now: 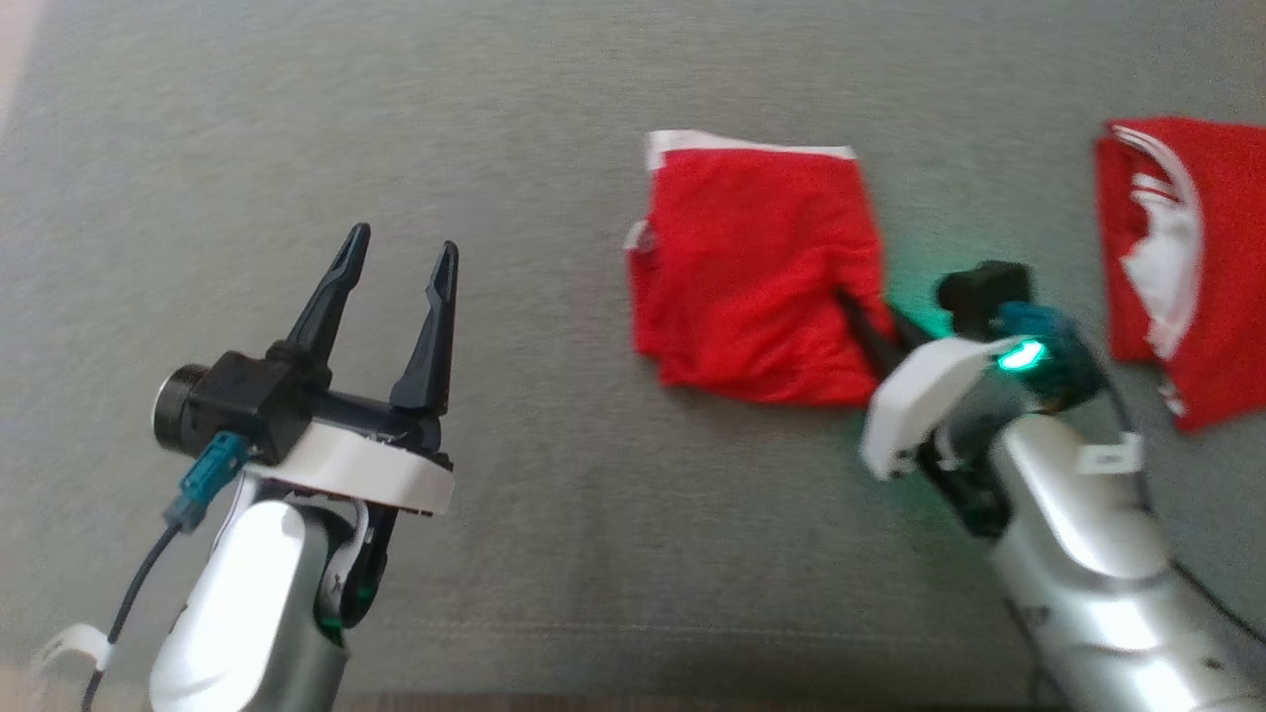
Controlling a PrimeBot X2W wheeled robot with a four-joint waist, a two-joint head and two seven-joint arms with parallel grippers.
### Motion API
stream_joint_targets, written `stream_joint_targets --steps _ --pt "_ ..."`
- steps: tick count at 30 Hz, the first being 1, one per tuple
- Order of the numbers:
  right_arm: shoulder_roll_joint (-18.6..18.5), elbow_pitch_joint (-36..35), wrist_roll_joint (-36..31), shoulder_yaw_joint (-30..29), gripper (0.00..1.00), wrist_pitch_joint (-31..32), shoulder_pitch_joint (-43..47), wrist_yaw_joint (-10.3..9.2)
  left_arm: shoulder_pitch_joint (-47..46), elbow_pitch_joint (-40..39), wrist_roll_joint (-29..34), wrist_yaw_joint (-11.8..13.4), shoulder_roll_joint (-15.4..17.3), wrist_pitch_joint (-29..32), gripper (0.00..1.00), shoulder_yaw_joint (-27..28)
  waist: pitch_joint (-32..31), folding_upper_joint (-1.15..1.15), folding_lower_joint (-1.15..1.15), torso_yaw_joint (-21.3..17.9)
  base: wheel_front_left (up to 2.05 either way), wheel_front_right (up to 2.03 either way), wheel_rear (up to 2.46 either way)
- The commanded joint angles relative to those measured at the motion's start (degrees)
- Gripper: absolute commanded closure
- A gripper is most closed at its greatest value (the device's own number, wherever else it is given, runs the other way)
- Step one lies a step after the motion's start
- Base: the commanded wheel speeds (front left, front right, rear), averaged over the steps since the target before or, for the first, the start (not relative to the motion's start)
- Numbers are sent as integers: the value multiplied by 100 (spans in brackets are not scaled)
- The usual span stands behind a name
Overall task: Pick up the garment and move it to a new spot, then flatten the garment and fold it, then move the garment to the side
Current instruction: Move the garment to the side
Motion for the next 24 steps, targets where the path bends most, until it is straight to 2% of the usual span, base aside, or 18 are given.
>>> stream_joint_targets --steps 1,7,13,18,24 --pt "-155 -319 -83 -52 100 66 95 -5 -148 -216 54 -4 150 -34 0 234 -1 0 -1 -383 0 0 0" --pt "-719 -1077 -301 -429 100 469 279 -5 -184 -300 64 -2 208 -29 0 223 71 0 -1 -822 0 0 0" --pt "-1185 -1825 -445 -1057 100 871 341 -5 -227 -379 47 5 261 13 0 218 167 0 -1 -1062 0 0 0" --pt "-1437 -1746 -437 -1678 100 1061 186 -5 -306 -426 48 6 257 39 0 170 272 0 -1 -1102 0 0 0" --pt "-1389 -1157 -340 -2061 100 985 -247 -5 -391 -442 21 -4 286 46 0 163 400 0 -1 -1124 0 0 0"
